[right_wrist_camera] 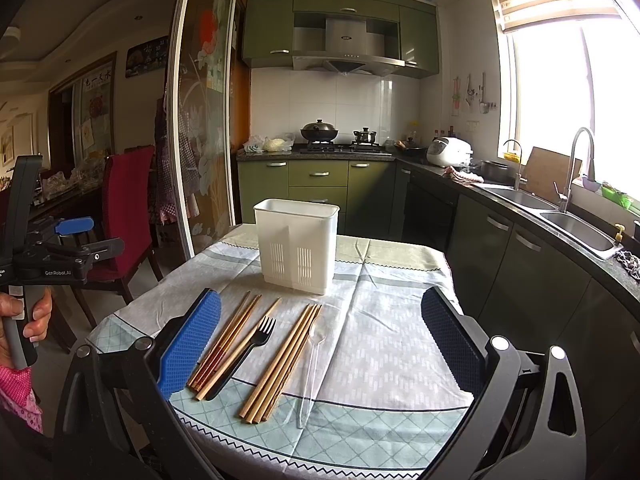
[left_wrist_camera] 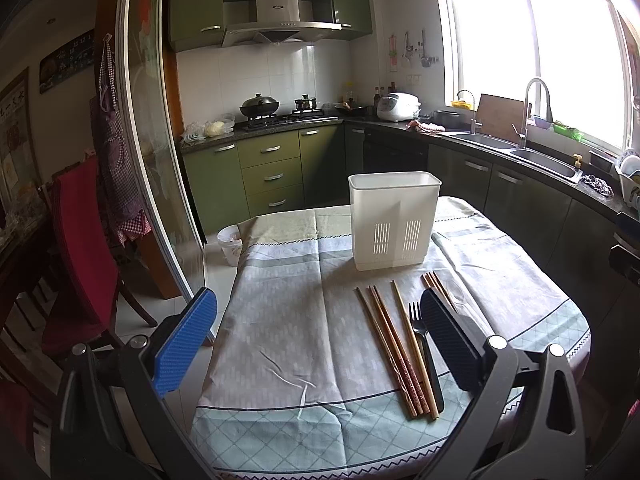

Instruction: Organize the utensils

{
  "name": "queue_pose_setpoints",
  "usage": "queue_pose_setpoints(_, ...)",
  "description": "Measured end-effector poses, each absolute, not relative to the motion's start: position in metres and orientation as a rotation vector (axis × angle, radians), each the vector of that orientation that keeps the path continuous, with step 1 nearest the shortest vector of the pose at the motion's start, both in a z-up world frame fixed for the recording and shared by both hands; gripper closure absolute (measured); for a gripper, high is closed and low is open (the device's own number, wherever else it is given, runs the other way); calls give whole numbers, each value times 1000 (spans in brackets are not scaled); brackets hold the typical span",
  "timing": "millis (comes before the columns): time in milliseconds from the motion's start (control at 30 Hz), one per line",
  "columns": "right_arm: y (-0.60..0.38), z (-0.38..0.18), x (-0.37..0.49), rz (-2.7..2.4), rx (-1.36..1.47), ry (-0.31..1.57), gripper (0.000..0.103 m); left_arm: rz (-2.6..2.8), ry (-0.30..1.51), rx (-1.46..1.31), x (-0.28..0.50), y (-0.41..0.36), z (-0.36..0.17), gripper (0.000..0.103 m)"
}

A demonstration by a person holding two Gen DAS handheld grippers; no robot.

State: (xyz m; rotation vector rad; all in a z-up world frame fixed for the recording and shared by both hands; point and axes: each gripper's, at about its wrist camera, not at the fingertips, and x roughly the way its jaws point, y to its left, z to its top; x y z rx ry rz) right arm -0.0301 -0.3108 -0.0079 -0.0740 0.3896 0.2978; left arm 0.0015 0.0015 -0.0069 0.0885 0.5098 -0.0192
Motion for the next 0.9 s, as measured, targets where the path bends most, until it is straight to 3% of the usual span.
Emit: queue_pose_setpoints(900,-310,-12,-27,296,-73,393,4,-13,517,90,3,5,-12,6)
